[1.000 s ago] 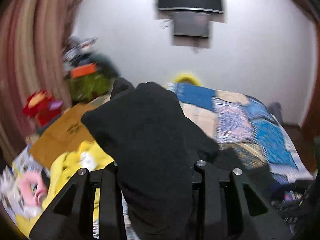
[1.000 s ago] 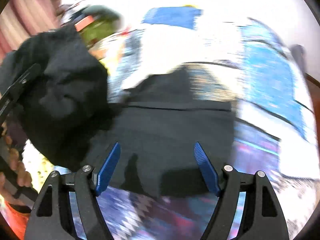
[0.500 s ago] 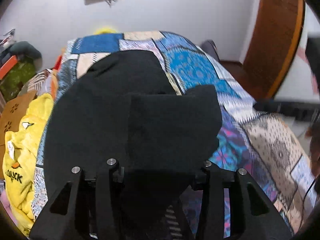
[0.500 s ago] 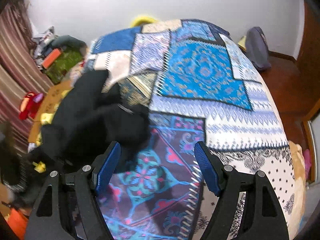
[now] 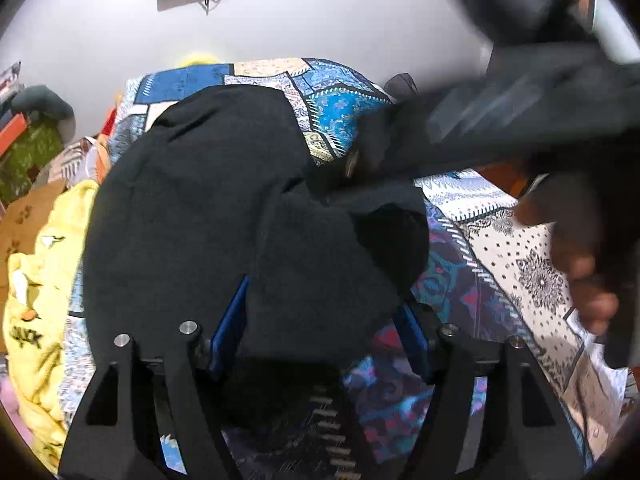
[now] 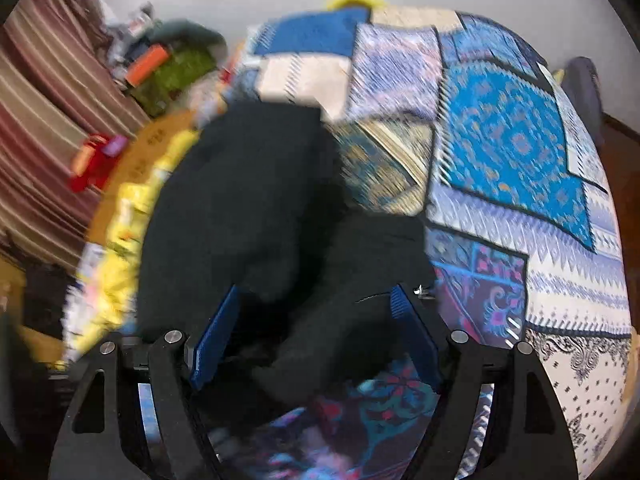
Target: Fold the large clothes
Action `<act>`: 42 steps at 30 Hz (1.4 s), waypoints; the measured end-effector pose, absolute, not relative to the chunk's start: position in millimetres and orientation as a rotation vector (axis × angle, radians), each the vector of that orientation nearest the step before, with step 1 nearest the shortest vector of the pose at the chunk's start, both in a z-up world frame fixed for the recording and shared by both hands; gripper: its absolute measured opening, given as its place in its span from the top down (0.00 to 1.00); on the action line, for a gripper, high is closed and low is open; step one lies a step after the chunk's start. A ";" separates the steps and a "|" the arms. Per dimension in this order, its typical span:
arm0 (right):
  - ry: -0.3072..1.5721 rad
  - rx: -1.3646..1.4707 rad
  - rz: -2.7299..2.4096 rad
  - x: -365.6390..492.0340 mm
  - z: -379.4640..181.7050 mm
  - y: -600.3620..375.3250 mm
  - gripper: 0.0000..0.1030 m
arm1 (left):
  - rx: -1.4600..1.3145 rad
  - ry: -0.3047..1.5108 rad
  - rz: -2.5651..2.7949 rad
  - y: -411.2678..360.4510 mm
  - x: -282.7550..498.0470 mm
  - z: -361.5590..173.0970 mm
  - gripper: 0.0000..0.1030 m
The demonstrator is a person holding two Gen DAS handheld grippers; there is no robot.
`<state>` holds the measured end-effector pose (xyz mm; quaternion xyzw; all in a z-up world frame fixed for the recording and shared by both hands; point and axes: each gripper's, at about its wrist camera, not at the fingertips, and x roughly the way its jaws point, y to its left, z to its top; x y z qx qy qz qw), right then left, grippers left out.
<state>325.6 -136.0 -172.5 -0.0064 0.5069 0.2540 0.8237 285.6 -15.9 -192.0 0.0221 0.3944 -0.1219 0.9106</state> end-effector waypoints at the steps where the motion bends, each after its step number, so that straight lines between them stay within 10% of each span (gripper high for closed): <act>1: 1.085 -0.041 0.527 326.2 -179.5 -136.3 0.27 | 0.047 0.821 -0.258 -13.3 282.8 -188.9 0.34; 13: 1.124 0.044 0.515 320.1 -182.0 -165.5 0.27 | -0.046 0.728 -0.102 89.4 262.4 -124.9 0.22; 25: 0.913 0.039 0.668 290.3 -102.9 -125.8 0.27 | -0.135 0.959 -0.149 101.9 310.4 -201.0 0.17; 42: 1.025 -0.182 0.607 294.5 -213.0 -115.3 0.31 | 0.103 0.874 -0.083 49.0 288.8 -226.9 0.09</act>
